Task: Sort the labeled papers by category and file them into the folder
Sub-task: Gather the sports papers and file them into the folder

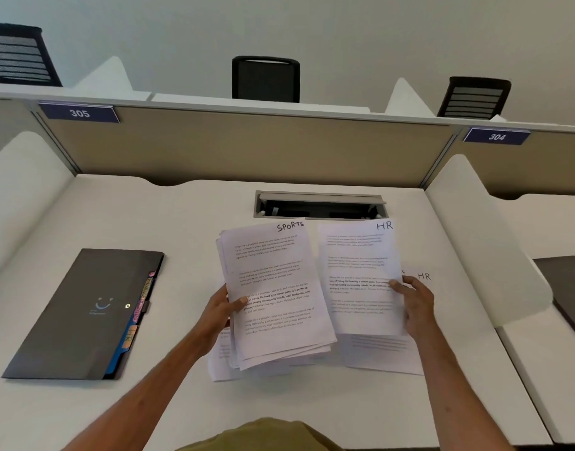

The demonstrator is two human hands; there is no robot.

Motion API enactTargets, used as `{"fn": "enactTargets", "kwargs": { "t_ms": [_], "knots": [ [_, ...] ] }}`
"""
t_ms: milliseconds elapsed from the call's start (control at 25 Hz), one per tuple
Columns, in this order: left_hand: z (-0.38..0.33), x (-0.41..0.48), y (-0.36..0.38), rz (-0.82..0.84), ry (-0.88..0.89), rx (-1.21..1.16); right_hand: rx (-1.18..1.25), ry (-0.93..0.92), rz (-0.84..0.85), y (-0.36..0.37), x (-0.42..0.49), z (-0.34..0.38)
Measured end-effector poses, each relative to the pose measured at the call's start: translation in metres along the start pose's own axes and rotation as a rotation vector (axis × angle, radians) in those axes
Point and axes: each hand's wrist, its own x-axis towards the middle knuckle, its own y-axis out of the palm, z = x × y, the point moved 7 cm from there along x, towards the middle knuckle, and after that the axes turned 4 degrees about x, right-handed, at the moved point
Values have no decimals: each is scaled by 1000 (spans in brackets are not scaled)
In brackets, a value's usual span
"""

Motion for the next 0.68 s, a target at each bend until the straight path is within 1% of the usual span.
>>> {"fn": "enactTargets", "kwargs": {
  "t_ms": [120,200,280,360,480,600,680],
  "knots": [
    [-8,-3,-12,-55,12,-67,-62,-5,39,31,-11,-13],
    [-9,-4,-19,-72,11,-88,-123,-7,101,61,-25,-28],
    [-4,-5,-23,-76,-4,-79,-163,45,175,88,-38,-52],
    [4,-6,-26,-83,-22,-68,-218,75,204,107,-45,-71],
    [15,-9,-24,-99,-47,-67,-330,114,232,121,-48,-93],
    [23,-11,-20,-102,-67,-64,-515,89,271,118,-49,-99],
    [27,-10,-17,-99,-75,-59,-527,81,298,106,-46,-95]
  ]
}}
